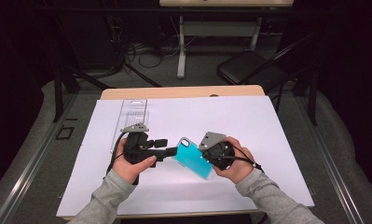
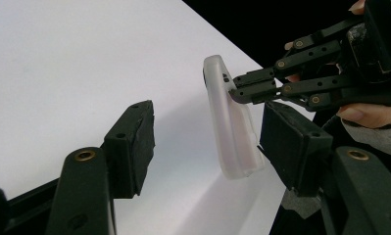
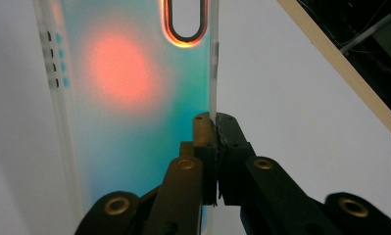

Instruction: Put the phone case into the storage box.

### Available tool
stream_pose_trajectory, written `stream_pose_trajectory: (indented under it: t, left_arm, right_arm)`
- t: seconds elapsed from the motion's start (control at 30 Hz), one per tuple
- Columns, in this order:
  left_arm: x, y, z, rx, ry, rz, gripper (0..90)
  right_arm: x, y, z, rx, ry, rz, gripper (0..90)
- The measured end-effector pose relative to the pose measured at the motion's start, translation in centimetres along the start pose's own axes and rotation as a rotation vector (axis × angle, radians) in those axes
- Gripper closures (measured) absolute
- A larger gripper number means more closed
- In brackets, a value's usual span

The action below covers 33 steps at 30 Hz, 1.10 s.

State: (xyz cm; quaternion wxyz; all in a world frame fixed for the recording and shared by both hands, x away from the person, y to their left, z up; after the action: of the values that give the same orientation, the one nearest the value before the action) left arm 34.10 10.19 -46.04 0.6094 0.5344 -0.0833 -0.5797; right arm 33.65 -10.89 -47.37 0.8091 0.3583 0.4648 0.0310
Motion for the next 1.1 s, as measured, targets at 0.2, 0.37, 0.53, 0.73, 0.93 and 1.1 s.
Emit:
stream_pose_trajectory:
  t: [0.2,0.37,0.53,0.73,0.93,1.1]
  left_arm:
    - [-0.1,-0.1,0.0,0.005,0.012,0.016,33.9]
    - [-0.1,-0.2,0.0,0.008,0.025,0.044,30.1]
    - [-0.1,-0.4,0.0,0.009,0.038,0.053,29.0]
    - [0.1,-0.7,0.0,0.008,0.056,0.06,29.0]
    - [0.5,-1.2,0.0,-0.002,0.059,0.069,29.1]
    - [1.0,-1.6,0.0,-0.013,0.053,0.072,29.4]
  right_arm:
    - [0.1,0.1,0.3,0.022,-0.012,0.005,88.8]
    - [0.1,0.2,0.4,0.049,-0.019,0.003,88.8]
    - [0.2,0.2,0.6,0.078,-0.029,0.011,88.8]
    - [0.2,0.3,0.7,0.102,-0.036,0.013,88.8]
    - [0.4,0.3,0.9,0.134,-0.04,0.014,88.8]
    - [0.4,0.4,0.9,0.137,-0.041,0.019,88.8]
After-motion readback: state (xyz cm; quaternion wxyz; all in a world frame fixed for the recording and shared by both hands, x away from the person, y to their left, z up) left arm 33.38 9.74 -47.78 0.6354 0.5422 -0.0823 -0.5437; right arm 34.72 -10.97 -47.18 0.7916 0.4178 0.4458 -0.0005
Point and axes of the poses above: each handheld gripper's, and its own axes: x roughly forward along the jaws, y roughly out of its top, z roughly to its right, the point moved 4 cm from there along x, roughly forward along the jaws, and after that the axes turned 3 degrees about -z, right-handed, at the moved point
